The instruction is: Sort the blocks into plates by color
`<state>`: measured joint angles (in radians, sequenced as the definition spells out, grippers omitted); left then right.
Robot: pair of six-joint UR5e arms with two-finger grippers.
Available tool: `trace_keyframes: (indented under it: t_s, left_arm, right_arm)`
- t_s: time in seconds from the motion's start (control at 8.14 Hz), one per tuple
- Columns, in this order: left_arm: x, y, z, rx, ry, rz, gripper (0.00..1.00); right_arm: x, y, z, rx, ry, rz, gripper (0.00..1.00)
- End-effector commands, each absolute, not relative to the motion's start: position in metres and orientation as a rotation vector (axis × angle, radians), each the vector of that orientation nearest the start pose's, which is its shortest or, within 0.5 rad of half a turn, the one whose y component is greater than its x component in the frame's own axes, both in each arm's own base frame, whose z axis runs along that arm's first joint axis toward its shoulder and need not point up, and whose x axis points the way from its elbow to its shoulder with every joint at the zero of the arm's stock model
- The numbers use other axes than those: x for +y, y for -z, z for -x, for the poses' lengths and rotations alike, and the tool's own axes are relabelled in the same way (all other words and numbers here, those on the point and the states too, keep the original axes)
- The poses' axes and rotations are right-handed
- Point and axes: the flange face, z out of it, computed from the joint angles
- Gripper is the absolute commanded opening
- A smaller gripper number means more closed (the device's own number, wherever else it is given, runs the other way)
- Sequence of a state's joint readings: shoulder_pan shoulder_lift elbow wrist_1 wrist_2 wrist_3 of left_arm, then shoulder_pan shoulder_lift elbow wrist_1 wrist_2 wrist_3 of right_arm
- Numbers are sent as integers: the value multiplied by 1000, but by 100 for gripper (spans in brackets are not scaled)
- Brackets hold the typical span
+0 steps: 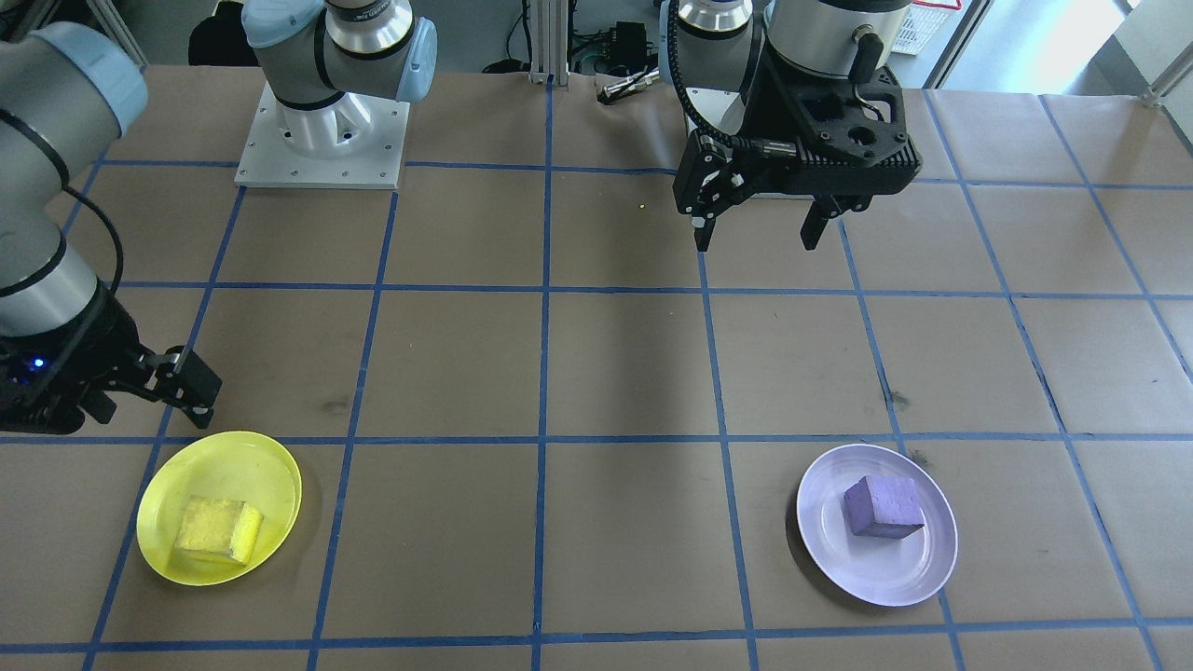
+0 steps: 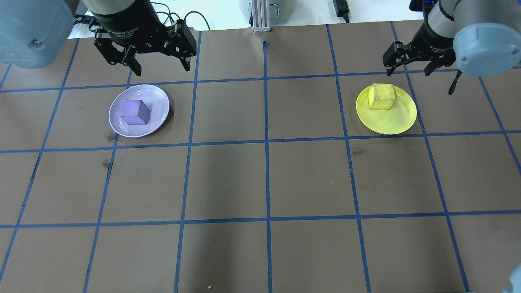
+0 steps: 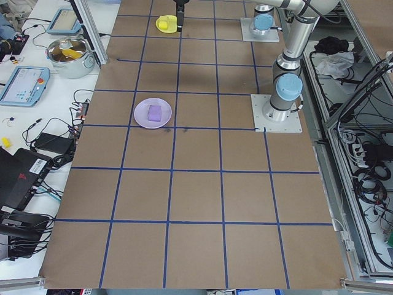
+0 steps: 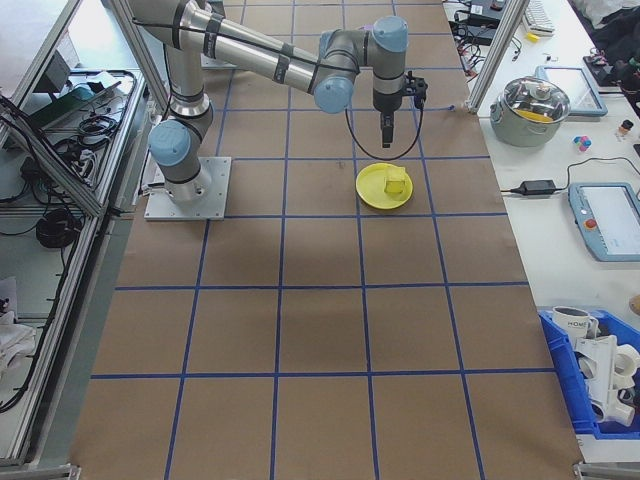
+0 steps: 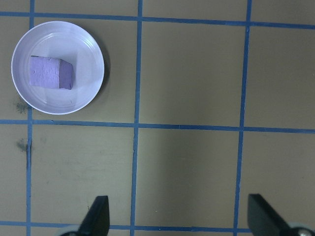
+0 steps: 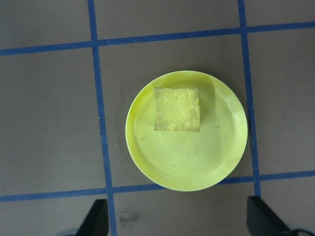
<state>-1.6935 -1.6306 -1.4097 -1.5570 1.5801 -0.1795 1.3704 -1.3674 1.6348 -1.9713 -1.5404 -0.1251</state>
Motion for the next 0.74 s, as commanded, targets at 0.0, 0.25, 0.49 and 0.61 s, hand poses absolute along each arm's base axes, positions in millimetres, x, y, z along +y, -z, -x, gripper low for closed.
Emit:
trace_keyframes:
  t_s: [0.0, 0.25, 0.49, 0.61]
  left_arm:
    - [-506, -539, 196, 3145, 181, 90, 100]
    - [-506, -539, 196, 3145, 181, 90, 100]
    - [-506, -539, 196, 3145, 181, 90, 100]
    - [-506, -539, 196, 3149, 180, 90, 100]
  right_arm:
    - [-530, -450, -104, 3102, 212, -267, 100]
    - [-502, -477, -135, 3069, 247, -301, 100]
    - [-461, -512, -136, 3084, 241, -289, 100]
    - [-463, -506, -136, 3089, 223, -290, 100]
